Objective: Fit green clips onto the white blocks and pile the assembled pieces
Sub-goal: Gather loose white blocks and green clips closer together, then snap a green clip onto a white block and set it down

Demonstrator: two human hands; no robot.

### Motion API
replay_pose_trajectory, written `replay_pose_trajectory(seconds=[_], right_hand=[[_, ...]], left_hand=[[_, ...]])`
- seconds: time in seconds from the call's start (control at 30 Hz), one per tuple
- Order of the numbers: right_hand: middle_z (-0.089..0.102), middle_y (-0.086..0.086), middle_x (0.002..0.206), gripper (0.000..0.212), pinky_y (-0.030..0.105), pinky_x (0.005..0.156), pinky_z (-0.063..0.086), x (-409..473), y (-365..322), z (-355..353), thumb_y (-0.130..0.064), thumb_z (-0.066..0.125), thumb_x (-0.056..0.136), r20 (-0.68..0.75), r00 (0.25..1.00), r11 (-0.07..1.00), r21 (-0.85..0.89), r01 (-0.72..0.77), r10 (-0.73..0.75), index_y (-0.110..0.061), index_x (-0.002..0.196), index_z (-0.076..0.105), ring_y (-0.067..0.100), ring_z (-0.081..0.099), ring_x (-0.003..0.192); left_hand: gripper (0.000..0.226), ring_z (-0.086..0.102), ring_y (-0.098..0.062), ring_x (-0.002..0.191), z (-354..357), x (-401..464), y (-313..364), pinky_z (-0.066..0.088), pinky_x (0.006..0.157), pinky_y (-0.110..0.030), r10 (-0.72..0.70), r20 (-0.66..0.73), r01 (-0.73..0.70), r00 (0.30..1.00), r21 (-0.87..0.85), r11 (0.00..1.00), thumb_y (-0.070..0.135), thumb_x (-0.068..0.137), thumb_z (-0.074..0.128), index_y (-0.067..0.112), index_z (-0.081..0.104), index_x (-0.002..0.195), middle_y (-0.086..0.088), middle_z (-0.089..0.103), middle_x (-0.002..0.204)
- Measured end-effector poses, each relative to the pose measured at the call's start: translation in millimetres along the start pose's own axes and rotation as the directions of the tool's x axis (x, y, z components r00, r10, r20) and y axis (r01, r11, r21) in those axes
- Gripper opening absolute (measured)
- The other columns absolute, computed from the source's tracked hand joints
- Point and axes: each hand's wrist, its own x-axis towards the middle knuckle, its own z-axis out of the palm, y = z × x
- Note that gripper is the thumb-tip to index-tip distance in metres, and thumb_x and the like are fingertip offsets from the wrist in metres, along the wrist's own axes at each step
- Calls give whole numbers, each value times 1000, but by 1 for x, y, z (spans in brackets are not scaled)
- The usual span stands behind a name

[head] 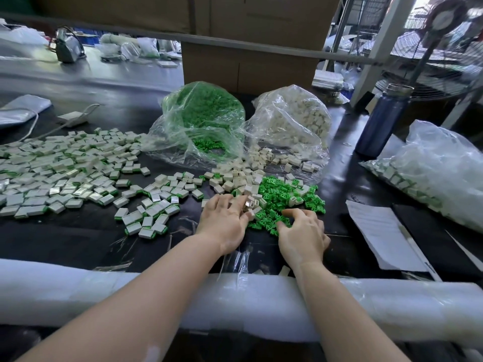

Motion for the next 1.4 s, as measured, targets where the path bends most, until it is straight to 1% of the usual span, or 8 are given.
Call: replay_pose_trajectory(seconds=[0.27,0.47,0.57,0.77,0.87,1.0,1.17,1.4], right_hand=[[45,-2,131,30,38,101,24,-1,0,-1,-30,55,89,7,1000,1000,8,6,-6,-29,119,56,20,35,123],[45,-1,131,29,36,100,24,-2,1,-1,-29,55,90,5,1000,1000,9,21,-22,-28,119,57,20,35,124],[45,-2,131,28,36,100,24,-2,1,-1,-29,54,90,-2,1000,999,3,32,-32,-28,119,57,20,35,124],[45,-4,132,29,36,101,23,-2,1,1,-26,53,91,3,998,998,-30,59,-59,-29,119,56,20,34,125],[46,-5,132,30,35,100,23,-3,1,1,-23,54,90,-9,997,997,-30,73,-73,-29,119,57,20,33,124],[49,-6,127,28,34,97,25,-6,0,0,-20,60,87,-47,981,982,-18,189,-190,-27,114,60,18,36,121],[56,-8,102,14,25,82,25,-11,-4,1,-17,65,84,24,907,908,15,420,-420,-24,97,68,15,46,105],[55,-12,90,13,29,91,31,-13,-8,0,-12,67,81,66,876,877,75,474,-478,-22,87,72,14,49,100]], left_hand=[[45,1,-16,143,7,-20,-5,-2,114,-31,69,-106,-97,992,-285,954,24,101,31,37,24,144,3,9,155],[56,25,-12,137,-2,-29,-6,21,112,-22,-80,-284,-125,955,-633,764,-3,96,29,33,39,138,3,21,151],[56,32,-5,128,-6,-29,-6,28,95,3,-111,-283,-135,953,-722,678,-9,95,26,24,44,137,-2,26,149],[66,30,-5,133,-3,-29,-8,21,102,-6,-59,-258,-130,964,-655,745,-12,93,26,35,39,137,6,30,149],[70,35,-8,131,-3,-30,-6,25,91,6,-58,-261,-152,964,-711,686,-13,92,26,42,30,134,12,33,143],[59,31,-11,135,0,-29,-10,21,108,-14,-56,-294,-125,954,-563,817,-7,91,41,29,39,138,5,32,145],[10,44,-15,104,0,-30,-12,30,82,-13,-106,-370,-60,923,-411,910,19,83,67,20,66,92,5,44,99],[16,59,-17,85,-2,-36,-7,49,79,-35,-67,-303,-35,951,-318,947,34,72,73,26,59,73,10,61,78]])
